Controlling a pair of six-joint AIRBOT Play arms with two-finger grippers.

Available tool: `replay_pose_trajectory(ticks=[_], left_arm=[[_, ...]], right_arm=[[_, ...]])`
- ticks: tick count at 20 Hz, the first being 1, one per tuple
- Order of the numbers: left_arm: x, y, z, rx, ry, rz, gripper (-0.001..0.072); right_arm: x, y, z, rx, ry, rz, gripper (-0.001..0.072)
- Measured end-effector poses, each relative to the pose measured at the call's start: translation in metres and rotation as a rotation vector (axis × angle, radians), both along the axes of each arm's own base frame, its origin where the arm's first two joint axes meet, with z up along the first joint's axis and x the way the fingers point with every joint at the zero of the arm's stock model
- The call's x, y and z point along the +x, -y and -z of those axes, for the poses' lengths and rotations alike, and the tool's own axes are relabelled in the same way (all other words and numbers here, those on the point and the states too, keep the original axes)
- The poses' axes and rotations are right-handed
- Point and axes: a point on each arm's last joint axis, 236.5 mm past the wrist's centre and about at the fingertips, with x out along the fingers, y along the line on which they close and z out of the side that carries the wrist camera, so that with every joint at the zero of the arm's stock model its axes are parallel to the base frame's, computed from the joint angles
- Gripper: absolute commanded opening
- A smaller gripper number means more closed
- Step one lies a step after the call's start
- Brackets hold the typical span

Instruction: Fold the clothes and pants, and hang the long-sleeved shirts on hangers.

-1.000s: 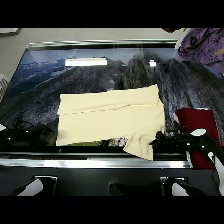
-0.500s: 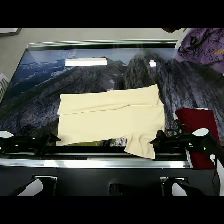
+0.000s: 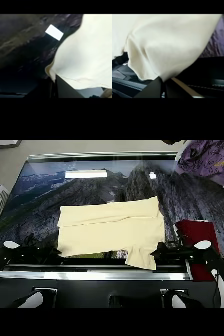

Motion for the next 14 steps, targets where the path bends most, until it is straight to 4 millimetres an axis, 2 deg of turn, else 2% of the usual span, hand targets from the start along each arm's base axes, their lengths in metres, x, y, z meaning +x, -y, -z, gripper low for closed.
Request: replay_pose_trajectory(ticks=[3, 5, 6, 12, 14], left_arm=[[0.002, 0.003, -0.002, 0.002, 0.004, 0.015, 0.0014], [-0.001, -0.003, -0.008, 0.023, 0.009, 0.039, 0.0014], [0.001, -0.006, -0.016, 0.028, 0.024, 0.028, 0.0014], [-0.017, -0.027, -0.052, 0.157, 0.060, 0.048, 0.0014], [-0.017, -0.031, -0.059, 0.182, 0.086, 0.045, 0.0014]], right_arm=[[-0.001, 0.002, -0.008, -0.022, 0.025, -0.003, 0.0023], [-0.006, 0.004, -0.016, -0.044, 0.040, -0.011, 0.0023], [-0.011, 0.005, -0.021, -0.058, 0.047, -0.017, 0.0023], [-0.054, 0.006, -0.064, -0.154, 0.102, -0.044, 0.0022], [-0.062, 0.006, -0.072, -0.173, 0.121, -0.047, 0.0022]])
